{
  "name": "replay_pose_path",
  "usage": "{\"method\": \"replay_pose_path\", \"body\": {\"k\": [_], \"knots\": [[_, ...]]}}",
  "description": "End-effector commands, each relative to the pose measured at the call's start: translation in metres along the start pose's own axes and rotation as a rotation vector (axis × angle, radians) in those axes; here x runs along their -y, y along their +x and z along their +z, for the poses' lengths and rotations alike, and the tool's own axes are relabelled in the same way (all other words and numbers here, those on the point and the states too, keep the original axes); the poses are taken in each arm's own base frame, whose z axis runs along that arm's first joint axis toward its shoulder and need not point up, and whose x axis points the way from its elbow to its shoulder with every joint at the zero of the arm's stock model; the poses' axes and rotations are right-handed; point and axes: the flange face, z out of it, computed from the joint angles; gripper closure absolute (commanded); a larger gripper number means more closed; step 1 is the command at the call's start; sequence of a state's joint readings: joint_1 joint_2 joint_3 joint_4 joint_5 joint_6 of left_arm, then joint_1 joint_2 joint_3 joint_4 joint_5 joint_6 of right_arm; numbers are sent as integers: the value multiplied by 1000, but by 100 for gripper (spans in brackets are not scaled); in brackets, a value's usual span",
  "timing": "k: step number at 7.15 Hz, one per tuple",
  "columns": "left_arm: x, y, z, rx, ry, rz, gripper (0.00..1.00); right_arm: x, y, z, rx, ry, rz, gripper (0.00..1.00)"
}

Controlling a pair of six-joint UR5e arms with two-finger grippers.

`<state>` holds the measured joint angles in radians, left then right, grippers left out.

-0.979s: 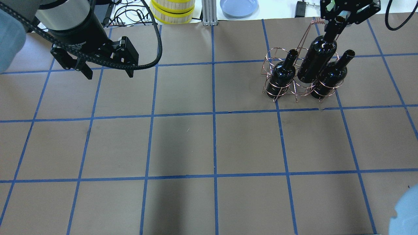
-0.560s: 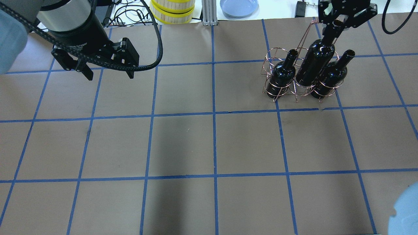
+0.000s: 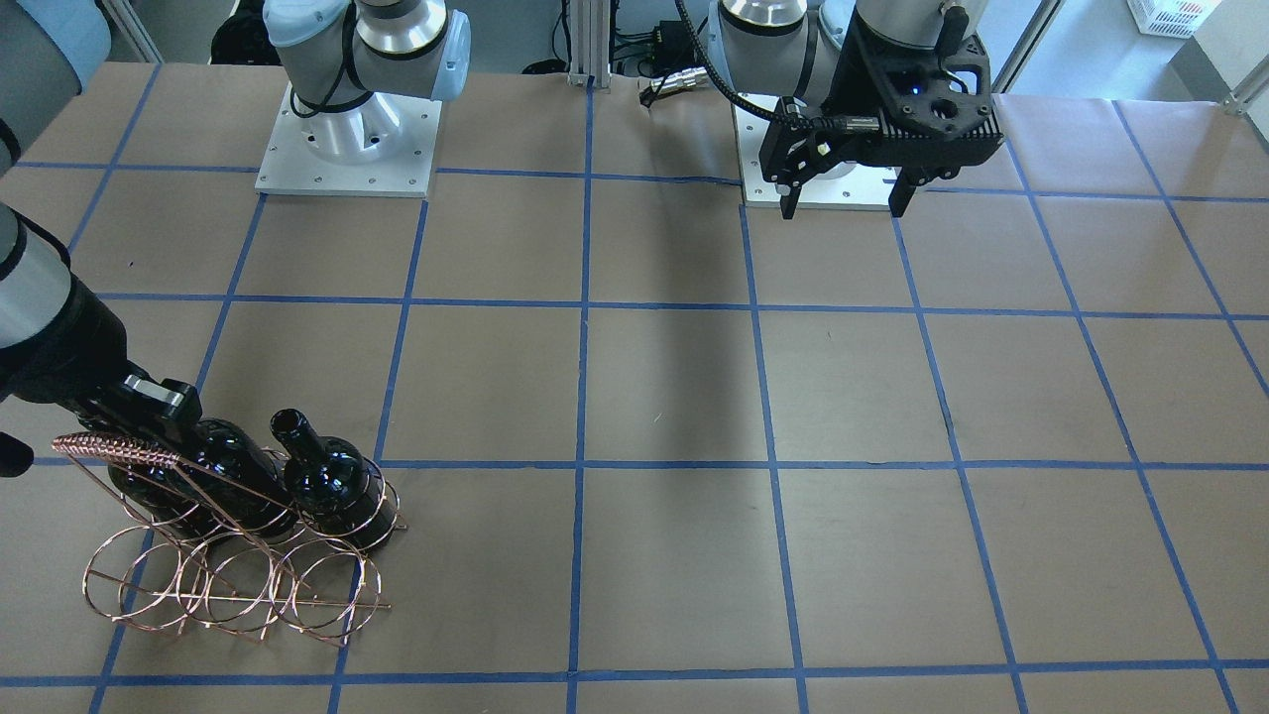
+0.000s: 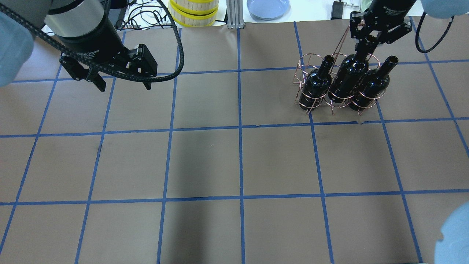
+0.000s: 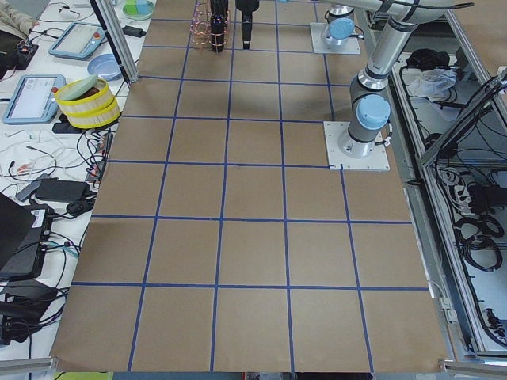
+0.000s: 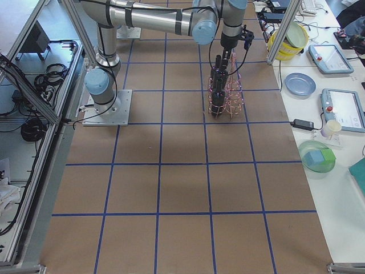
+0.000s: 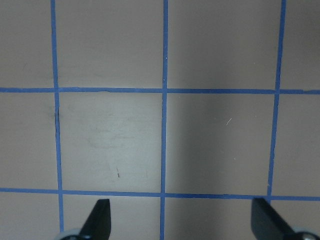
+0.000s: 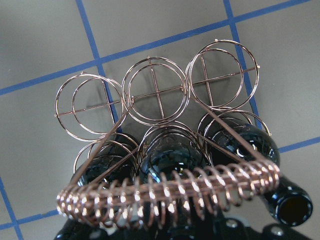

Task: Place wine into wine basket
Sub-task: 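Lower the bottle into the empty middle slot of the basket, then open the right gripper and raise it off the bottle neck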

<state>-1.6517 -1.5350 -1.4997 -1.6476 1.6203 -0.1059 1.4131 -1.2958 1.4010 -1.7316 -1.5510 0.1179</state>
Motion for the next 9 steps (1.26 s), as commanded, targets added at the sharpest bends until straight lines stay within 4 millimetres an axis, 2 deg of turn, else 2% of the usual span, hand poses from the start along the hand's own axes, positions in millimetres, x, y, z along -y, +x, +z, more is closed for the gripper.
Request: {"method": "replay_pose_path", "body": {"k": [1, 5, 6, 7, 8, 9], "knots": [[-1, 0, 0, 1, 2, 0, 0, 4, -2, 20, 0, -3, -3, 100], [0, 0, 0, 1, 2, 0, 0, 7, -4, 31, -2, -22, -5, 100], [0, 0, 0, 1, 2, 0, 0, 6, -6, 31, -1, -22, -8, 75], [-1, 0, -1, 1, 5, 0, 0, 6, -6, 31, -2, -22, -11, 30], [-1, 0, -1, 1, 5, 0, 0, 5, -6, 31, -3, -28, -20, 0], [0, 0, 0, 1, 4, 0, 0, 4, -6, 29, -2, -25, -40, 0]]}}
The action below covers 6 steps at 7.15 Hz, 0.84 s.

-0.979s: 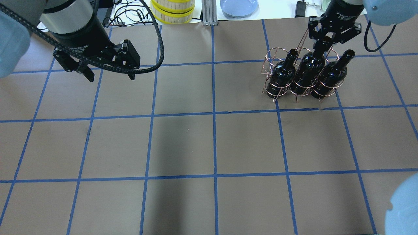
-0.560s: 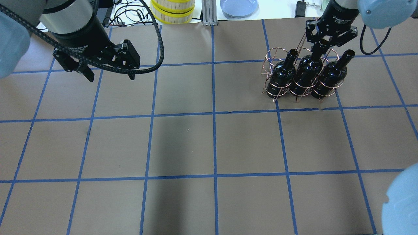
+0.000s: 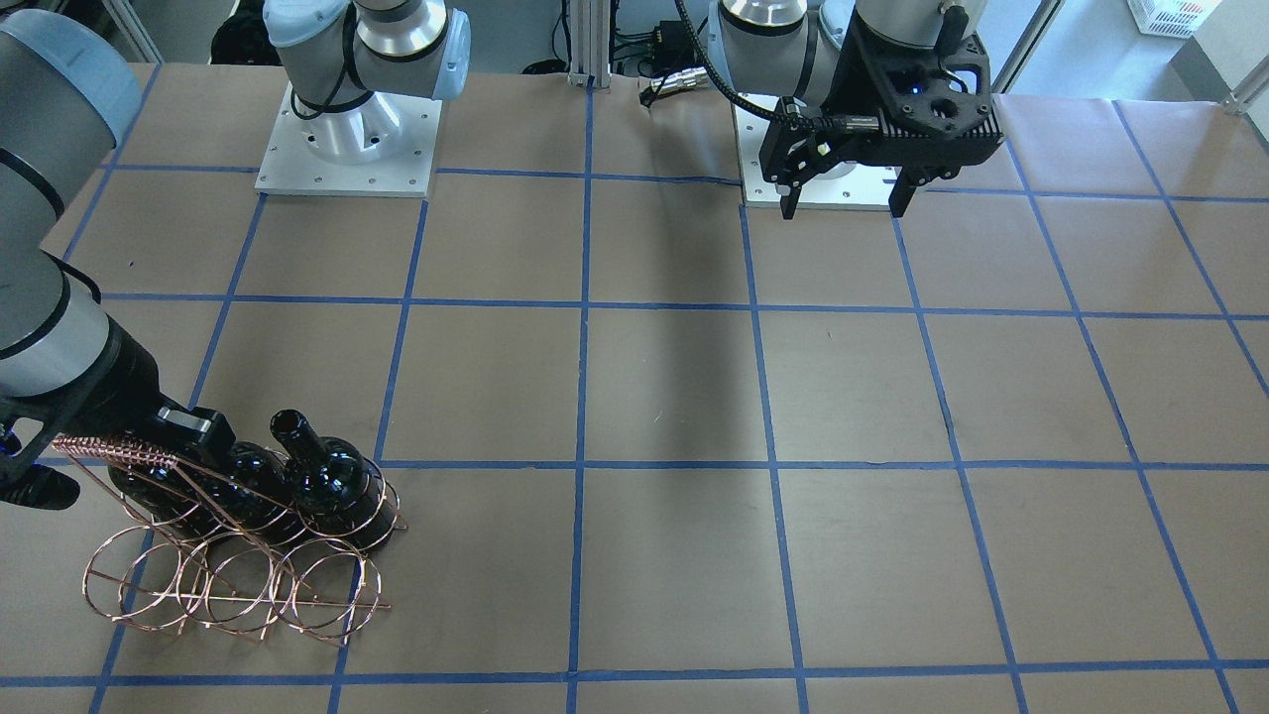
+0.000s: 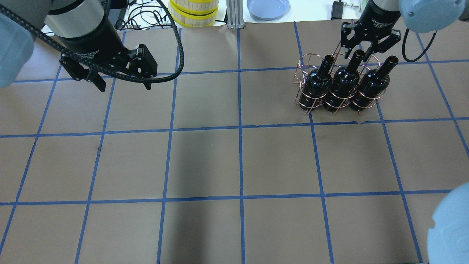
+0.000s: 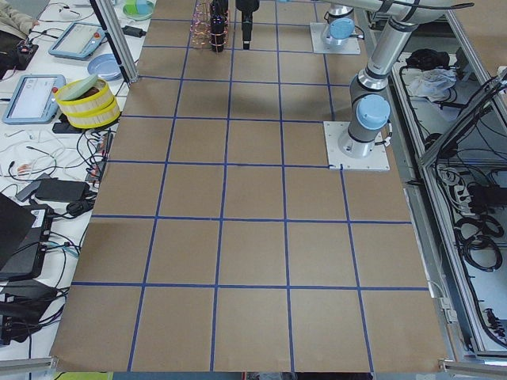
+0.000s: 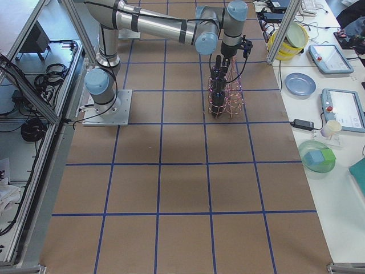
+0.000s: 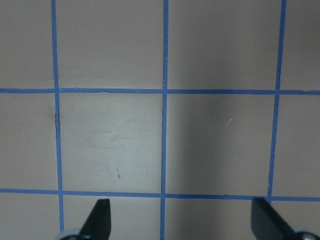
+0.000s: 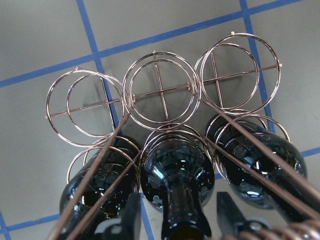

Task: Place wine into wine basket
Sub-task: 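Open the right gripper and raise it off the bottle neck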

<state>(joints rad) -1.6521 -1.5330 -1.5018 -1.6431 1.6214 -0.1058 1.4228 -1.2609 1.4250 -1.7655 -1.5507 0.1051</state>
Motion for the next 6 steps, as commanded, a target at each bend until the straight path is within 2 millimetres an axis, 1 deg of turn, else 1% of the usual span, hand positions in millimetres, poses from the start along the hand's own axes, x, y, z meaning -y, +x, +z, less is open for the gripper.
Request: {"method": "replay_pose_path", "body": {"k": [1, 2, 3, 4, 5, 6], "knots": [[0, 0, 0, 0, -1, 0, 0, -2, 0, -4, 0, 5, -20, 0], [0, 0, 0, 0, 1, 0, 0, -5, -4, -12, 3, 17, -26, 0], [0, 0, 0, 0, 1, 0, 0, -25, -32, -34, 4, 29, -75, 0], [0, 0, 0, 0, -1, 0, 0, -58, -54, -71, 4, 55, -118, 0], [0, 0, 1, 0, -2, 0, 0, -89, -58, -104, 13, 60, -131, 0], [0, 0, 0, 0, -1, 0, 0, -130, -72, -129, 12, 31, -167, 0]]}}
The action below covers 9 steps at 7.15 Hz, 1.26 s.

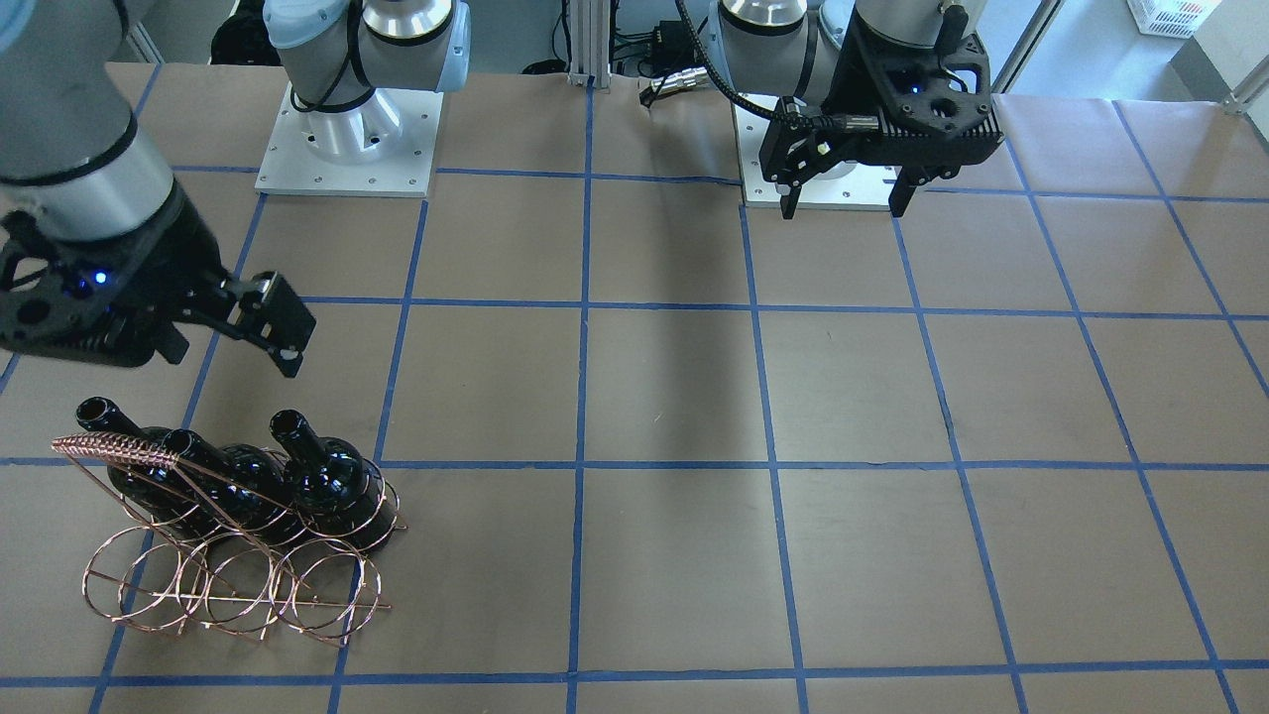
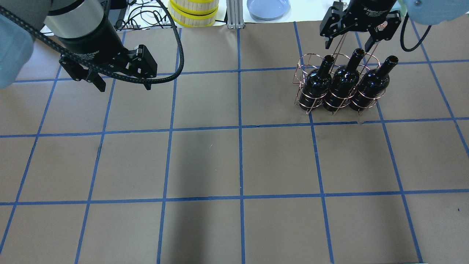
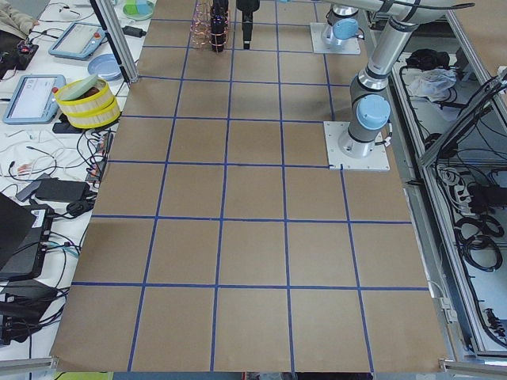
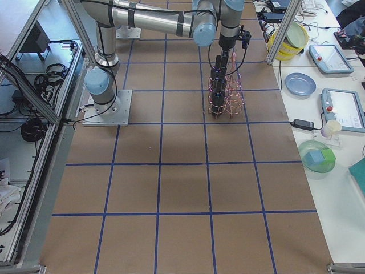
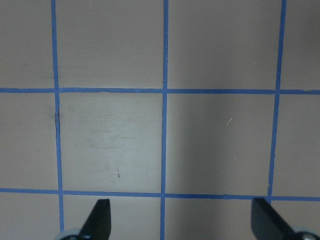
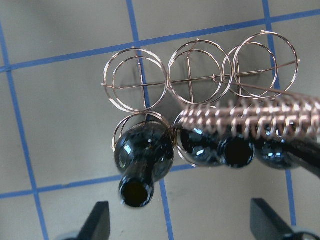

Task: Place wine into wine basket
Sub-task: 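Open the right gripper and raise it off the bottle neck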

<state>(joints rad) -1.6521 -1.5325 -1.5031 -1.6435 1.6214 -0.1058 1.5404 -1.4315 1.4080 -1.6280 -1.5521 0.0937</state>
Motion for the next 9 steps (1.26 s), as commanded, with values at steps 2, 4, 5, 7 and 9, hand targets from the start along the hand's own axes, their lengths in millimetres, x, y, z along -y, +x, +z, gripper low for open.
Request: {"method": "replay_pose_path", "body": {"k": [2, 4, 5, 7, 9], "knots": [[0, 0, 0, 0, 0, 0, 0, -110, -95, -58, 1, -24, -201, 0], [0, 0, 0, 0, 0, 0, 0, -111, -96, -61, -2, -14, -202, 0], [0, 0, 0, 0, 0, 0, 0, -112, -96, -60, -1, -17, -202, 0], [0, 0, 0, 0, 0, 0, 0, -100, -85, -62, 16, -8, -174, 0], [0, 1, 0, 0, -1, 2, 0, -88, -57, -66, 22, -5, -127, 0]]}}
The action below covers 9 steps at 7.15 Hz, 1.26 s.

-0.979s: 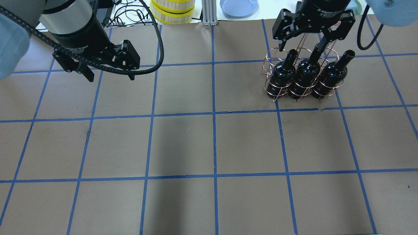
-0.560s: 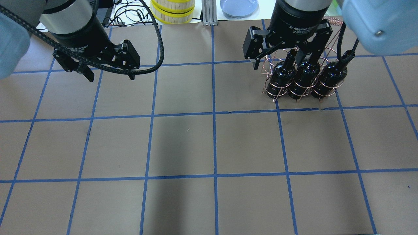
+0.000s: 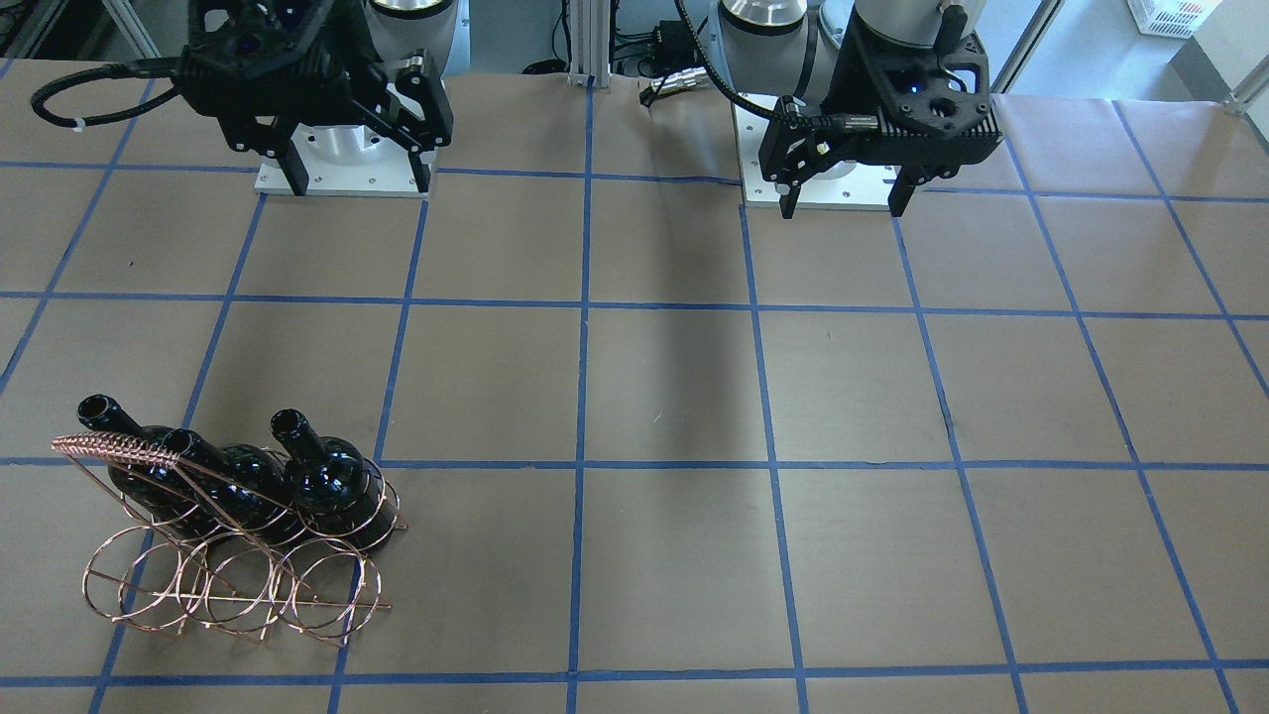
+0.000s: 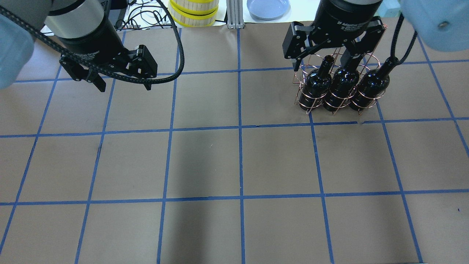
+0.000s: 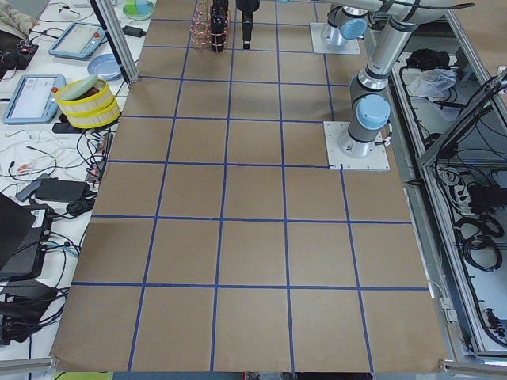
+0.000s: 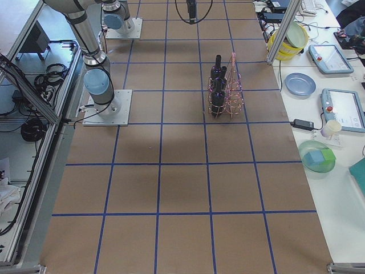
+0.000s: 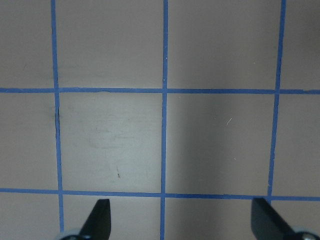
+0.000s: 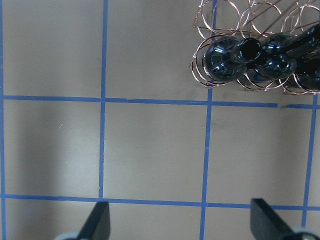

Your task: Place wine into wine basket

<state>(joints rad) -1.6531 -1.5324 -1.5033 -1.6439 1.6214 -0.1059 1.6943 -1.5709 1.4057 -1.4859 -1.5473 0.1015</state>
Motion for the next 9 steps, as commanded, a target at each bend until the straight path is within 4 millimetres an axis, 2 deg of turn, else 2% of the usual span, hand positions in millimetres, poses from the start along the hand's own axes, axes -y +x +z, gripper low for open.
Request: {"method": "replay_pose_path", "body": {"k": [1, 2, 5, 8, 9], "knots": [[0, 0, 0, 0, -1, 1, 0, 6, 18, -4, -7, 13, 34, 9], [0, 0, 0, 0, -1, 1, 0, 3, 22, -11, -11, 29, 40, 1], [0, 0, 0, 0, -1, 1, 0, 6, 42, -16, -13, 49, 94, 0], [0, 0, 0, 0, -1, 1, 0, 10, 42, 4, -7, 26, 111, 0], [0, 0, 0, 0, -1, 1, 0, 9, 45, 25, -10, 26, 122, 0]]}}
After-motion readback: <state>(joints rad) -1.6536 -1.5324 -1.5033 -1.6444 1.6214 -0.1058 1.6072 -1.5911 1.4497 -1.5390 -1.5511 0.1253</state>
